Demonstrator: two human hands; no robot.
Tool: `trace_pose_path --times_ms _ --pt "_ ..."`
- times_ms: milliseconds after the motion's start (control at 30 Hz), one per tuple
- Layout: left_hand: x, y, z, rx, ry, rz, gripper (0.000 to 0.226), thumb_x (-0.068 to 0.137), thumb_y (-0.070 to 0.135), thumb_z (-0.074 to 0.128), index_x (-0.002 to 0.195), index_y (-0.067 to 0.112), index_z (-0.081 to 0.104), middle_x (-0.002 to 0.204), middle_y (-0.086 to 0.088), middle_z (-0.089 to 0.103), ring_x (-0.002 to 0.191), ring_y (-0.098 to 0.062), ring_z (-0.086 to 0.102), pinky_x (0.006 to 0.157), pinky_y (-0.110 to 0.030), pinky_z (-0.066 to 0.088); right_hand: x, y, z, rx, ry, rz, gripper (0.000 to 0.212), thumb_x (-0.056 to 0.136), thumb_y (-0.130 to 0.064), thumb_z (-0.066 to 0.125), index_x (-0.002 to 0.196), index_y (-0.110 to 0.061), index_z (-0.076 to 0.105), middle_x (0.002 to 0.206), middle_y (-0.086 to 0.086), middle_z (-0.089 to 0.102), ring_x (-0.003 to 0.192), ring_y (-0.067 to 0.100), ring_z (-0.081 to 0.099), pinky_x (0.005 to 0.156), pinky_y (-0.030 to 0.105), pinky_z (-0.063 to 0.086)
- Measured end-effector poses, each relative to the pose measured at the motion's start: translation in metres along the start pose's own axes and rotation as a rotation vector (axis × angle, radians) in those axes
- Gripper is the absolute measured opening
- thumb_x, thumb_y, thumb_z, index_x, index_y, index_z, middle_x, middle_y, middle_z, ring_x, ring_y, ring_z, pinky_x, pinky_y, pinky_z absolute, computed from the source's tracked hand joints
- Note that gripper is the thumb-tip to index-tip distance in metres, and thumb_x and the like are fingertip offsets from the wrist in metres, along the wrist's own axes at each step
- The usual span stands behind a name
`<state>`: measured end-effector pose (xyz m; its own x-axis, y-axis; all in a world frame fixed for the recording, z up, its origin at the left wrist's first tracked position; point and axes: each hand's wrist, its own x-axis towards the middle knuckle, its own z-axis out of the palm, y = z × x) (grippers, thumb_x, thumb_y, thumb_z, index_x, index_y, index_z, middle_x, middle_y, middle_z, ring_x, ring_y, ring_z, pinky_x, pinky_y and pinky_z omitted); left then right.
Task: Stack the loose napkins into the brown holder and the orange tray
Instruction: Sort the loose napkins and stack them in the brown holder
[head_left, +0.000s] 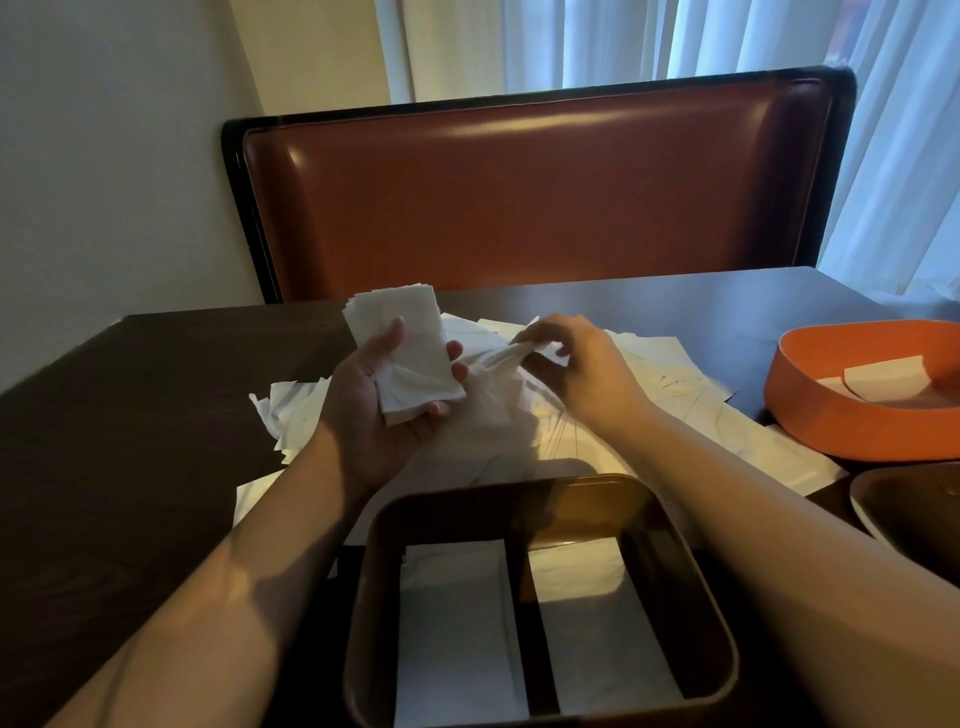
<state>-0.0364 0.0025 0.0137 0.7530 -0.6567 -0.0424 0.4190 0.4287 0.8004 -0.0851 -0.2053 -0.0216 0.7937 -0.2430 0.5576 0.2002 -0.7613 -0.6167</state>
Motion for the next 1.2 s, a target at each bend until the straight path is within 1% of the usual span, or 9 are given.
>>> trace_pose_path --times_ms 133,233,333,433,567,800,967,1067,1200 --pt "0.000 0.000 0.000 0.005 -0.008 0.001 0.043 0.090 0.036 0.053 0.125 0.012 0.058 0.095 -0.011 0.067 0.078 -0.023 0.065 0.046 -0.022 0.046 0.003 -0.011 -0.011 0.193 0.099 -0.001 0.015 0.098 -0.025 0.058 0.105 -0.015 0.065 0.101 -0.006 0.065 0.090 0.005 0.057 0.081 0.012 0.046" --pt "0.000 -0.001 -0.001 0.009 0.018 0.015 0.046 0.092 0.035 0.053 0.132 0.012 0.055 0.097 -0.012 0.067 0.079 -0.024 0.066 0.049 -0.024 0.048 0.007 -0.018 -0.021 0.376 0.180 0.050 0.014 0.101 -0.022 0.054 0.104 -0.013 0.063 0.095 -0.002 0.066 0.088 0.011 0.063 0.075 0.022 0.054" --pt "0.000 0.000 -0.001 0.030 0.032 0.027 0.047 0.090 0.036 0.054 0.131 0.014 0.056 0.097 -0.011 0.069 0.077 -0.022 0.067 0.050 -0.024 0.048 0.006 -0.018 -0.023 0.445 0.238 0.204 0.014 0.099 -0.018 0.053 0.101 -0.014 0.066 0.093 0.001 0.069 0.087 0.014 0.065 0.075 0.025 0.056" --pt "0.000 0.000 0.000 0.049 0.017 0.024 0.044 0.086 0.037 0.055 0.123 0.014 0.059 0.096 -0.010 0.069 0.077 -0.021 0.066 0.050 -0.024 0.046 0.005 -0.015 -0.023 0.507 0.227 0.401 0.017 0.095 -0.023 0.058 0.092 -0.011 0.070 0.084 0.007 0.069 0.071 0.013 0.063 0.066 0.030 0.053" --pt "0.001 0.000 -0.001 0.041 -0.002 0.019 0.045 0.087 0.037 0.054 0.126 0.014 0.058 0.097 -0.010 0.068 0.078 -0.022 0.066 0.050 -0.024 0.047 0.006 -0.013 -0.025 0.544 0.190 0.556 0.023 0.096 -0.025 0.060 0.081 -0.009 0.065 0.069 0.000 0.061 0.059 0.006 0.056 0.060 0.026 0.047" --pt "0.002 -0.001 0.000 -0.010 -0.005 0.008 0.038 0.089 0.038 0.054 0.119 0.016 0.061 0.096 -0.009 0.069 0.083 -0.022 0.067 0.058 -0.027 0.052 0.003 -0.013 -0.021 0.546 0.085 0.590 0.025 0.091 -0.026 0.069 0.101 -0.003 0.068 0.094 0.017 0.069 0.083 0.033 0.065 0.075 0.043 0.057" --pt "0.002 -0.002 -0.001 -0.015 0.016 0.010 0.038 0.088 0.039 0.055 0.118 0.016 0.061 0.098 -0.009 0.069 0.086 -0.023 0.067 0.057 -0.026 0.054 0.002 -0.015 -0.016 0.416 -0.034 0.564 0.012 0.088 -0.024 0.074 0.093 -0.013 0.071 0.092 0.008 0.072 0.087 0.029 0.069 0.081 0.043 0.058" --pt "0.002 -0.002 0.000 -0.006 0.025 0.014 0.041 0.086 0.039 0.056 0.121 0.017 0.060 0.101 -0.009 0.069 0.085 -0.022 0.068 0.059 -0.026 0.054 0.000 -0.018 -0.019 0.491 -0.007 0.573 0.021 0.091 -0.025 0.070 0.100 -0.006 0.071 0.098 0.013 0.071 0.094 0.035 0.067 0.087 0.050 0.058" --pt "0.001 -0.002 0.001 0.022 0.066 0.033 0.055 0.079 0.040 0.060 0.130 0.020 0.053 0.104 -0.009 0.073 0.090 -0.023 0.072 0.078 -0.035 0.054 -0.001 -0.026 -0.034 0.877 -0.059 0.591 0.025 0.097 -0.025 0.058 0.113 -0.007 0.065 0.100 0.008 0.070 0.091 0.022 0.070 0.073 0.030 0.058"
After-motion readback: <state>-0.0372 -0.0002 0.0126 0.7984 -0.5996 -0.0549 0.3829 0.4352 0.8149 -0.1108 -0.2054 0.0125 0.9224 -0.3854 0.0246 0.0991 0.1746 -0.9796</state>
